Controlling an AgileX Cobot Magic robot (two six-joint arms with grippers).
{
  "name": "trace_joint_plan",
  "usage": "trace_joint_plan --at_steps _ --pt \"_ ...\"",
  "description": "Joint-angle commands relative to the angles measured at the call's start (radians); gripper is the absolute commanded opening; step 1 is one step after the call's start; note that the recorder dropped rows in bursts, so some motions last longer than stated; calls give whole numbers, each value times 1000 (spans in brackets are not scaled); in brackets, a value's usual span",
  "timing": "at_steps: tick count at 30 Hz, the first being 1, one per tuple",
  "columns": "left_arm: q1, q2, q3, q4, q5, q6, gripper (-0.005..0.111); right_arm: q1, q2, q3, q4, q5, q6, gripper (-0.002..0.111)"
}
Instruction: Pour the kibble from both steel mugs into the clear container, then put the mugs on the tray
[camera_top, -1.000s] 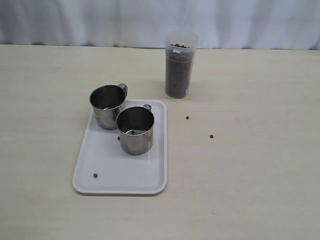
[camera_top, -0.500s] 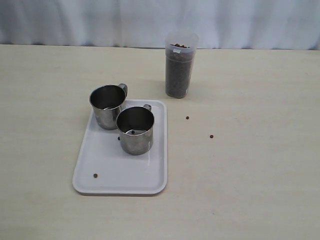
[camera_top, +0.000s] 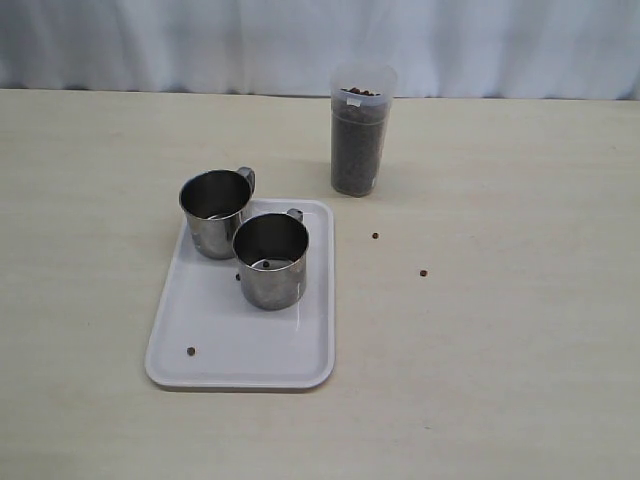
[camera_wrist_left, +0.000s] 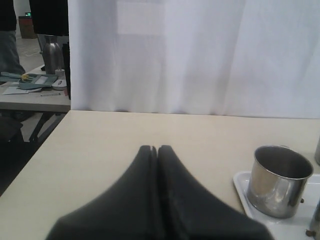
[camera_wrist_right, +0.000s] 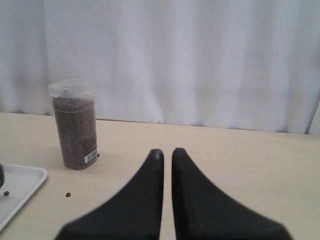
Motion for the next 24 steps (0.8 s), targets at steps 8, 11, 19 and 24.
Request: trace_joint_plan --at_steps 8,11,19,24 --pt "-5 -4 3 1 -13 3 0 -49 -4 4 33 -18 -43 5" --pt "-5 -4 3 1 -13 3 0 -49 -4 4 33 -28 -7 5" --pt "-5 -4 3 1 -13 3 0 -49 -4 4 24 -37 60 5" --pt "-5 -4 3 1 -13 3 0 -49 -4 4 2 -3 61 5"
